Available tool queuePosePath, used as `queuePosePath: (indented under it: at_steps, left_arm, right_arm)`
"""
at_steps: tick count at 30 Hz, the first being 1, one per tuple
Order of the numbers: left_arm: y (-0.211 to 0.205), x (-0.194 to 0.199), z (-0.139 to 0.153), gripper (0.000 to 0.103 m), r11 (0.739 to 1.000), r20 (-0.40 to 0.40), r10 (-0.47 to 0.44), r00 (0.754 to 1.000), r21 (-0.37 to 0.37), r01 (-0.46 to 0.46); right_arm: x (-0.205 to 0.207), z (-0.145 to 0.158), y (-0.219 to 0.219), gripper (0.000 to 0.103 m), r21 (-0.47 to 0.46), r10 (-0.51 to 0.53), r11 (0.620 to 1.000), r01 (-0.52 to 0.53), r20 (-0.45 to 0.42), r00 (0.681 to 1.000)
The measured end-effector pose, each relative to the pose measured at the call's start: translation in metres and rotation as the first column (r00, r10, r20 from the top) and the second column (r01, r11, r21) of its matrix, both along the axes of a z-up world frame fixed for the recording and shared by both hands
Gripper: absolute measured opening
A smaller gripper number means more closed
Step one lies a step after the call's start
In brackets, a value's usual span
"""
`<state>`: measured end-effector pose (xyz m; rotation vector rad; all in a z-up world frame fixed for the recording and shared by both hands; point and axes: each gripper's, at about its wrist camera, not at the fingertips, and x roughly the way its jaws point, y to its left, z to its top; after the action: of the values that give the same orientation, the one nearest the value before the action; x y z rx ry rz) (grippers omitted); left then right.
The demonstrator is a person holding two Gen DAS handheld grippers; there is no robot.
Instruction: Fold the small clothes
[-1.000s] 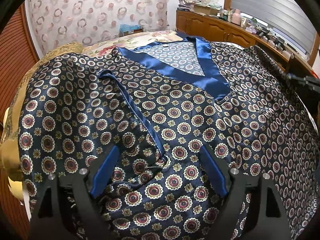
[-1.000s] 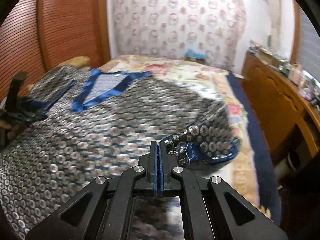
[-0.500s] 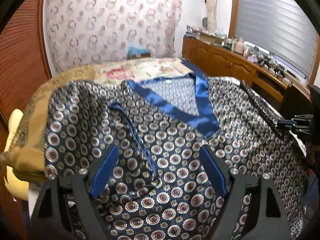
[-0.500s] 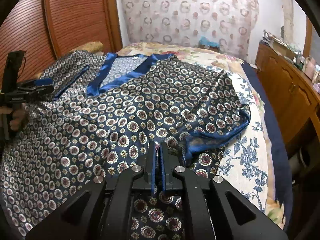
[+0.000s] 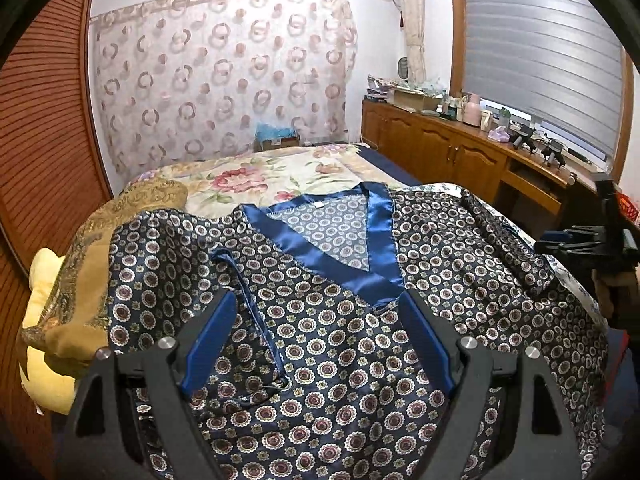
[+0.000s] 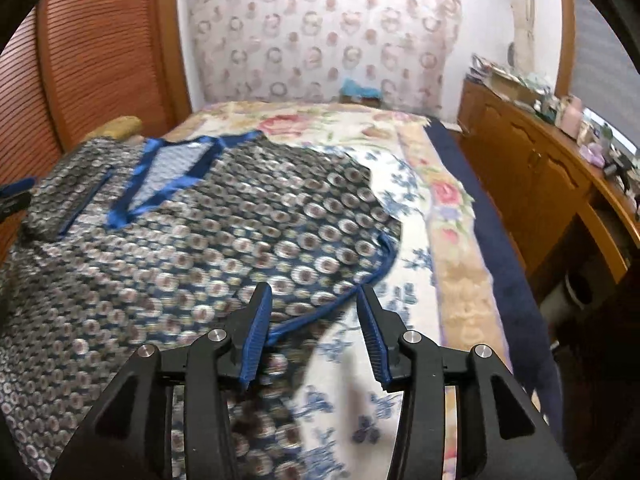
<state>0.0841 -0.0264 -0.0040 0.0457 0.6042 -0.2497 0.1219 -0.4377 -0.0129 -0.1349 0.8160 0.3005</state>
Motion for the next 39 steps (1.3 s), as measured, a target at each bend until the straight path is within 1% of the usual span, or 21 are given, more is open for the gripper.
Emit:
queuePosePath:
  at_steps: [3,10,17,19,20,22,23,24,25,27,30,34,39]
  left_arm:
    - [-0.003,-0.003,0.005,0.084,1.000,0.018,0.015,1.000,0.010,-0.015]
    - [-0.009,-0.014,0.015,0.084,0.998,0.067,0.043,0.997,0.046,-0.046]
    - [-0.002,-0.024,0.023,0.084,0.997,0.095,0.069,0.993,0.032,-0.073]
    - [0.002,-0.027,0.026,0.084,0.995,0.110,0.087,0.990,0.034,-0.091]
    - [0.003,-0.027,0.027,0.084,0.995,0.114,0.094,0.989,0.033,-0.098]
    - [0.009,-0.028,0.029,0.084,0.993,0.121,0.112,0.986,0.028,-0.116]
    - [0.011,-0.029,0.030,0.084,0.992,0.123,0.118,0.985,0.025,-0.122]
    - [0.012,-0.029,0.031,0.084,0.992,0.124,0.123,0.985,0.023,-0.126]
    - [0.016,-0.030,0.032,0.084,0.991,0.127,0.131,0.983,0.021,-0.135]
    - [0.019,-0.030,0.032,0.084,0.989,0.131,0.142,0.981,0.018,-0.145]
    - [0.025,-0.030,0.033,0.084,0.987,0.133,0.159,0.978,0.016,-0.163]
    - [0.030,-0.030,0.033,0.084,0.984,0.137,0.176,0.975,0.014,-0.179]
    - [0.033,-0.031,0.033,0.084,0.982,0.141,0.185,0.973,0.013,-0.188]
  right_arm:
    - [0.013,-0.010,-0.009,0.044,0.002,-0.026,1.000,0.026,-0.039,0.999]
    - [0.032,-0.025,-0.008,0.044,-0.014,-0.036,0.999,0.035,-0.089,0.995]
    - [0.033,-0.027,-0.005,0.044,-0.017,-0.033,0.999,0.032,-0.083,0.996]
    - [0.033,-0.027,-0.004,0.034,-0.017,-0.018,1.000,0.017,-0.082,0.996]
    - [0.032,-0.027,-0.002,0.031,-0.018,-0.007,1.000,0.006,-0.083,0.996]
    - [0.032,-0.026,0.001,0.018,-0.017,0.013,1.000,-0.015,-0.085,0.996]
    - [0.032,-0.026,0.002,0.014,-0.016,0.019,1.000,-0.021,-0.086,0.996]
    - [0.031,-0.026,0.004,0.007,-0.018,0.027,0.999,-0.029,-0.085,0.996]
    - [0.031,-0.026,0.006,0.005,-0.026,0.032,0.999,-0.035,-0.081,0.996]
    - [0.030,-0.025,0.009,0.003,-0.040,0.032,0.999,-0.035,-0.067,0.997]
    - [0.029,-0.018,0.013,0.002,-0.028,0.039,0.999,-0.040,-0.035,0.999]
    - [0.026,0.001,0.022,0.002,-0.013,0.053,0.999,-0.053,0.022,0.998]
    - [0.026,0.020,0.040,0.002,-0.009,0.099,0.995,-0.099,0.067,0.993]
